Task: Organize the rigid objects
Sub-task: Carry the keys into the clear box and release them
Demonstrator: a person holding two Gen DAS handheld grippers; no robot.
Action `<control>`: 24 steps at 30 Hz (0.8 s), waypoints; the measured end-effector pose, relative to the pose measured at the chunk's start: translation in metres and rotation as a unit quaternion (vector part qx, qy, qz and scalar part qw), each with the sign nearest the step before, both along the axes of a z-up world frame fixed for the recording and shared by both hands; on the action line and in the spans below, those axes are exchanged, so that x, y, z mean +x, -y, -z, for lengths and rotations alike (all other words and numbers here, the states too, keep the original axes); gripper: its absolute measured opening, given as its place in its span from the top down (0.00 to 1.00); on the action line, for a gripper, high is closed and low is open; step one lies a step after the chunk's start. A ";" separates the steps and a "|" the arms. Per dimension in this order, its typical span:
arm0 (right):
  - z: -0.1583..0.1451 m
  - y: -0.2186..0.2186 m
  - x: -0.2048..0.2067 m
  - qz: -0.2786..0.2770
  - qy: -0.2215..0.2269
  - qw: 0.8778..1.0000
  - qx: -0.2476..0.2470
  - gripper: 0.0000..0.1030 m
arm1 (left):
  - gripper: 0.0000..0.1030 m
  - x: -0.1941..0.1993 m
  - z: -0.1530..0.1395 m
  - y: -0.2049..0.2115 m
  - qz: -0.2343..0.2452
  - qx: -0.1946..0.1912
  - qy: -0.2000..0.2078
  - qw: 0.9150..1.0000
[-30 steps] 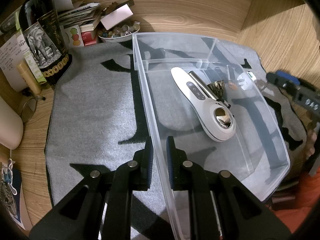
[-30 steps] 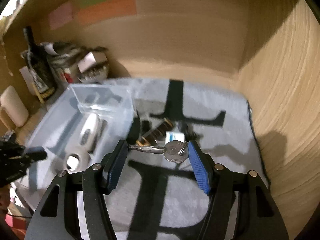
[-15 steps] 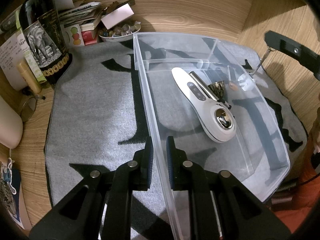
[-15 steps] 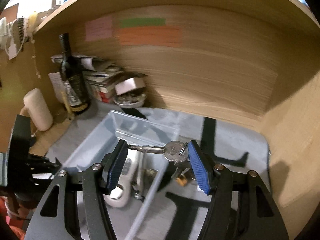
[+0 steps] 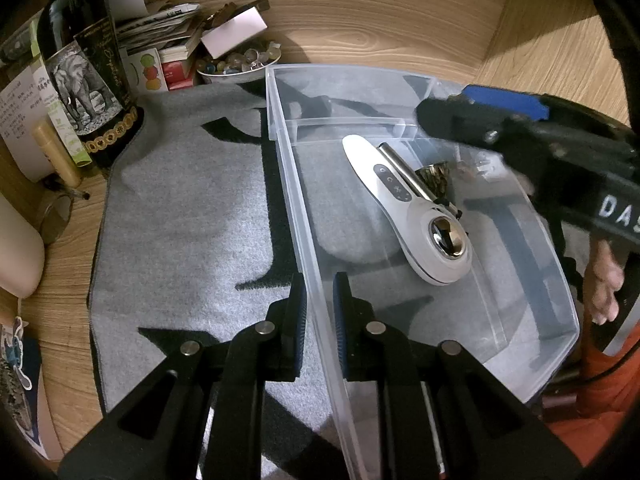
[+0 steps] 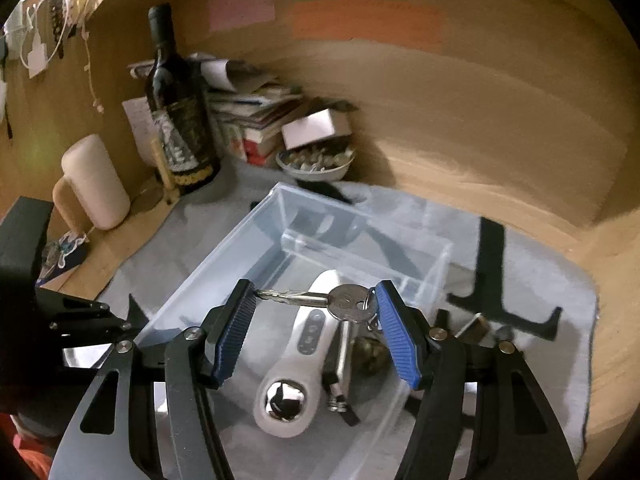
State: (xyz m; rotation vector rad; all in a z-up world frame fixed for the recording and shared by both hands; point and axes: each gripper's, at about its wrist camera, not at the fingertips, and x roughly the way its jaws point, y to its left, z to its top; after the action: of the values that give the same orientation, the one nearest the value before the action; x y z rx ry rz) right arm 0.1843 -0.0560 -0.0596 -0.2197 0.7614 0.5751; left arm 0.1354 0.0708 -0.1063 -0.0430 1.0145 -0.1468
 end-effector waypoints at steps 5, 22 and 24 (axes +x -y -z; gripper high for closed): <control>0.011 -0.011 0.004 -0.017 -0.021 1.000 -0.008 0.43 | 0.87 0.000 0.000 0.000 0.000 -0.001 0.000 1.000; 0.007 0.007 0.007 0.012 -0.019 0.999 -0.026 0.32 | 0.86 0.000 0.000 0.001 0.000 -0.001 0.000 1.000; -0.002 0.013 0.002 0.020 -0.006 1.000 -0.012 0.31 | 0.86 0.000 0.000 0.001 0.000 -0.002 0.000 1.000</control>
State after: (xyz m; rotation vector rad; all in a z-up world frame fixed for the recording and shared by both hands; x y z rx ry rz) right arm 0.1867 -0.0692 -0.0571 -0.2221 0.7827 0.5301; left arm 0.1357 0.0701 -0.1059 -0.0461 1.0141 -0.1479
